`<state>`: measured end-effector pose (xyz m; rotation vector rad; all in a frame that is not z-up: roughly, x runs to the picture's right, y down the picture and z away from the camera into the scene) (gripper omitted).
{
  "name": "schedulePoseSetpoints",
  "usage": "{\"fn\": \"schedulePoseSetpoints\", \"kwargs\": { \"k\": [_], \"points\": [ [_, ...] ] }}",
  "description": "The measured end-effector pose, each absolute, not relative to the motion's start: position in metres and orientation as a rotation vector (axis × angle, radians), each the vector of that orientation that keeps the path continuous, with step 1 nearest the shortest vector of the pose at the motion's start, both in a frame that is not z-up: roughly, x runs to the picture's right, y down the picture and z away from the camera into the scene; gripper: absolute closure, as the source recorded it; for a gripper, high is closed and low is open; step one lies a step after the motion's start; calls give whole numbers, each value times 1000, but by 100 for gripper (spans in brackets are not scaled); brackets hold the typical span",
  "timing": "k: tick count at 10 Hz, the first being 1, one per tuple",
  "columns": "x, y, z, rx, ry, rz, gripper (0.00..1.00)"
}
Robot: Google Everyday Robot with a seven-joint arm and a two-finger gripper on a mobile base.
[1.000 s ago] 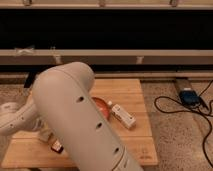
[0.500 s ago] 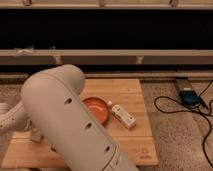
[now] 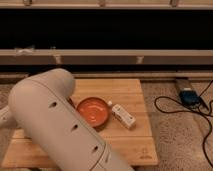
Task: Wipe the white sponge on the table
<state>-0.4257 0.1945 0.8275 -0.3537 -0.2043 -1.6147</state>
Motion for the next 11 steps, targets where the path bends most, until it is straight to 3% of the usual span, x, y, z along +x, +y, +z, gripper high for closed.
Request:
{"fn": "schedulePoseSetpoints", "kwargs": {
  "k": [3, 4, 11],
  "points": [
    [-411, 170, 836, -352, -197, -1532, 25],
    [-406, 165, 837, -352, -196, -1511, 21],
    [-347, 142, 845, -351, -192, -1380, 20]
  ]
}}
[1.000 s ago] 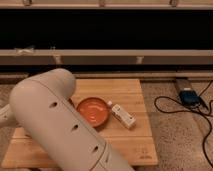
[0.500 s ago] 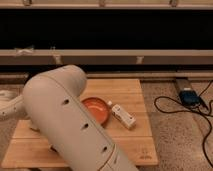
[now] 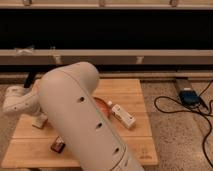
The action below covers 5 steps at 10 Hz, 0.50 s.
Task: Wipe the white sponge on the table
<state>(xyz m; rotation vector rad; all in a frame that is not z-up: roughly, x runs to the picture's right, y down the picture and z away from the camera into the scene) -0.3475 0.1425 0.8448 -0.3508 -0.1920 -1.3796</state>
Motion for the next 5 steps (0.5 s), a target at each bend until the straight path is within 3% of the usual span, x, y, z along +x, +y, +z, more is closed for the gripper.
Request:
{"fn": "schedulePoseSetpoints", "kwargs": {
  "k": [5],
  "points": [
    [-347, 143, 842, -325, -214, -1379, 20]
  ]
}}
